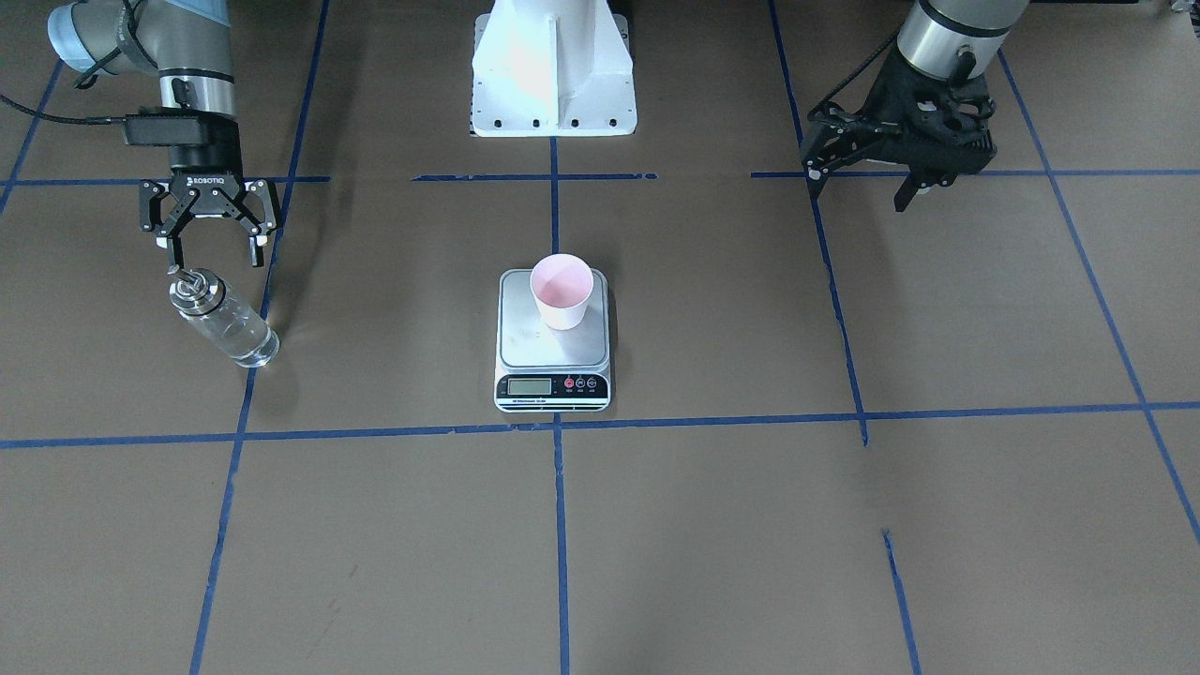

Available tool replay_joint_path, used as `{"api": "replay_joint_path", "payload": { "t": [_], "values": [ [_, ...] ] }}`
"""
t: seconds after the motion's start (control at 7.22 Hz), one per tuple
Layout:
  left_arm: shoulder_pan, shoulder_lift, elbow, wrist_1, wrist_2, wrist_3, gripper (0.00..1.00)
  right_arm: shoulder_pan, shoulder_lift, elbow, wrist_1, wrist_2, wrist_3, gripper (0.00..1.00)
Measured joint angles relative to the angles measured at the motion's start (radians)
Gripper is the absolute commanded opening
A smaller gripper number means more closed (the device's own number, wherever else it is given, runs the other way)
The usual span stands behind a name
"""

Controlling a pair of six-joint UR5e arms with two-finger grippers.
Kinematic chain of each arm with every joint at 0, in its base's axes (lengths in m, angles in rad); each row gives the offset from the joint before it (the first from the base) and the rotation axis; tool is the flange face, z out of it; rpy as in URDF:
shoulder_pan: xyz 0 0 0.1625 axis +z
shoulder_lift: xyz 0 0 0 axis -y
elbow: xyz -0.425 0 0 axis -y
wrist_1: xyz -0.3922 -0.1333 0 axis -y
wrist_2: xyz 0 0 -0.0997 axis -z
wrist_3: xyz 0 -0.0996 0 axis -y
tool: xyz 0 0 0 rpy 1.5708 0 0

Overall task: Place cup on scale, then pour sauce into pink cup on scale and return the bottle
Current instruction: 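Lower the right gripper beside the glass bottle's base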

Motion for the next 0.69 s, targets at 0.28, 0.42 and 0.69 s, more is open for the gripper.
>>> {"api": "replay_joint_path", "payload": {
  "t": [0.28,0.42,0.69],
  "values": [
    [0.002,-0.004,0.012,-0.001,-0.001,-0.006,1.00,-0.030,0.001,-0.035,0.031,-0.081,0.004,1.00],
    [0.004,-0.007,0.019,-0.001,0.000,-0.011,1.00,-0.036,0.005,-0.064,0.074,-0.106,0.002,1.00],
    [0.006,-0.010,0.036,-0.002,0.000,-0.013,1.00,-0.042,0.027,-0.129,0.155,-0.153,-0.015,1.00]
  ]
}}
